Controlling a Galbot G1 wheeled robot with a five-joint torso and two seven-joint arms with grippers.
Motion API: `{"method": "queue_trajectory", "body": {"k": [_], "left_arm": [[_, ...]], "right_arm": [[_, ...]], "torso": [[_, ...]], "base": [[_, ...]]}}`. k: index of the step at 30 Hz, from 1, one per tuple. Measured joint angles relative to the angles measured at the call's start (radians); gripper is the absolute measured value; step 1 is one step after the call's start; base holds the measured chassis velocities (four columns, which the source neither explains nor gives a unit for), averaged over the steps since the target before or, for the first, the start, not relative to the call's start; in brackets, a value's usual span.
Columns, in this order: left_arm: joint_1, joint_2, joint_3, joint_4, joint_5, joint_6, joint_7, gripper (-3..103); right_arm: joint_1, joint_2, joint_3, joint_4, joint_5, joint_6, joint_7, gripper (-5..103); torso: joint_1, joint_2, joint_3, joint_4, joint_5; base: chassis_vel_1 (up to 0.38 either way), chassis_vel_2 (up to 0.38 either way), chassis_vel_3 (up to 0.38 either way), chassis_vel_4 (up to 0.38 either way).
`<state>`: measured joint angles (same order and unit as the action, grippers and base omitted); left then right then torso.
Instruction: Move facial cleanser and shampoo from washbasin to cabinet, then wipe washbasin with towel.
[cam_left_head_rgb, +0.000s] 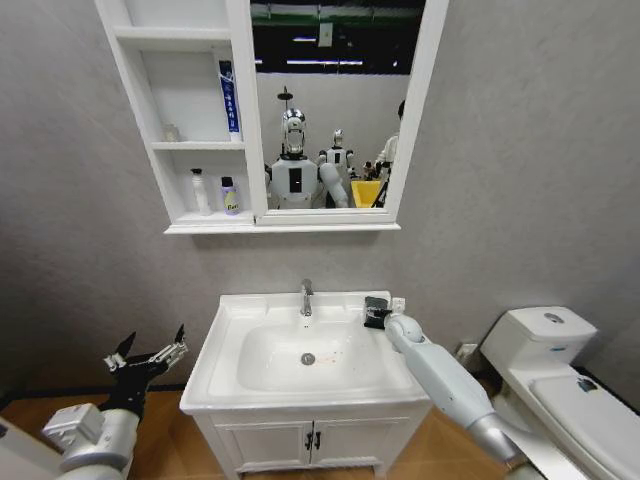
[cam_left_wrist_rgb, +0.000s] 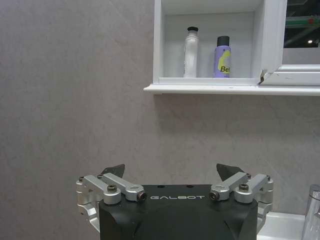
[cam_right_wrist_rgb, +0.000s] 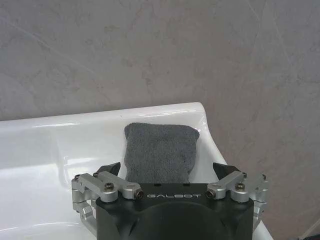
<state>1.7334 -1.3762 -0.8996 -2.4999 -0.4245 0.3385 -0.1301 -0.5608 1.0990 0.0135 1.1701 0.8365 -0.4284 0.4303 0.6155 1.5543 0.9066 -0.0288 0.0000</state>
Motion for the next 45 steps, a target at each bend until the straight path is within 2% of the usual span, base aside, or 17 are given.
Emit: {"method": "queue_trajectory", "body": {"k": [12,17,30,31,34,35,37,38,40,41,43,44,45], "left_arm": [[0.0,0.0,0.0,0.0,0.0,0.0,0.0,100],[0.0,0.0,0.0,0.0,0.0,0.0,0.0,100],[0.0,0.0,0.0,0.0,0.0,0.0,0.0,100],[0.0,0.0,0.0,0.0,0.0,0.0,0.0,100],[0.0,0.0,0.0,0.0,0.0,0.0,0.0,100],[0.0,0.0,0.0,0.0,0.0,0.0,0.0,100],[0.0,0.0,0.0,0.0,0.0,0.0,0.0,100],[0.0,0.0,0.0,0.0,0.0,0.0,0.0,100],[0.0,0.0,0.0,0.0,0.0,0.0,0.0,100],[0.0,0.0,0.0,0.0,0.0,0.0,0.0,100],[0.0,0.0,0.0,0.0,0.0,0.0,0.0,100],[0.0,0.0,0.0,0.0,0.0,0.0,0.0,100],[0.0,0.0,0.0,0.0,0.0,0.0,0.0,100]], "right_arm": [[0.017,0.019,0.002,-0.056,-0.04,0.005,-0.027,100],[0.018,0.039,0.002,-0.076,-0.086,0.017,-0.051,100],[0.025,0.072,0.006,-0.119,-0.109,0.027,-0.052,100],[0.026,0.075,0.007,-0.124,-0.11,0.03,-0.051,102],[0.028,0.081,0.007,-0.133,-0.114,0.036,-0.051,93],[0.028,0.081,0.007,-0.133,-0.114,0.036,-0.051,93],[0.028,0.079,0.007,-0.135,-0.118,0.04,-0.051,83],[0.028,0.079,0.007,-0.135,-0.118,0.04,-0.051,83],[0.028,0.077,0.006,-0.136,-0.121,0.044,-0.052,72],[0.028,0.077,0.006,-0.136,-0.121,0.044,-0.052,72],[0.026,0.072,0.004,-0.136,-0.121,0.046,-0.051,61],[0.026,0.072,0.004,-0.136,-0.121,0.046,-0.051,61],[0.024,0.069,0.004,-0.136,-0.121,0.046,-0.051,56]], "torso": [[0.0,0.0,0.0,0.0,0.0],[0.0,0.0,0.0,0.0,0.0],[0.0,0.0,0.0,0.0,-0.0001],[0.0,0.0,0.0,-0.0001,-0.0002],[0.0,0.0,0.0,0.0001,0.0],[0.0,0.0,0.0,0.0001,0.0],[0.0,0.0,0.0,0.0001,0.0],[0.0,0.0,0.0,0.0001,0.0],[0.0,0.0,0.0,0.0,0.0],[0.0,0.0,0.0,0.0,0.0],[0.0,0.0,0.0,0.0001,0.0],[0.0,0.0,0.0,0.0001,0.0],[0.0,0.0,0.0,0.0,-0.0001]], "base": [[0.0,0.0,0.0,0.0],[0.0,0.0,0.0,0.0],[0.0,0.0,0.0,0.0],[0.0,0.0,0.0,0.0],[0.0,0.0,0.0,0.0],[0.0,0.0,0.0,0.0],[0.0,0.0,0.0,0.0],[0.0,0.0,0.0,0.0],[0.0,0.0,0.0,0.0],[0.0,0.0,0.0,0.0],[0.0,0.0,0.0,0.0],[0.0,0.0,0.0,0.0],[0.0,0.0,0.0,0.0]]}}
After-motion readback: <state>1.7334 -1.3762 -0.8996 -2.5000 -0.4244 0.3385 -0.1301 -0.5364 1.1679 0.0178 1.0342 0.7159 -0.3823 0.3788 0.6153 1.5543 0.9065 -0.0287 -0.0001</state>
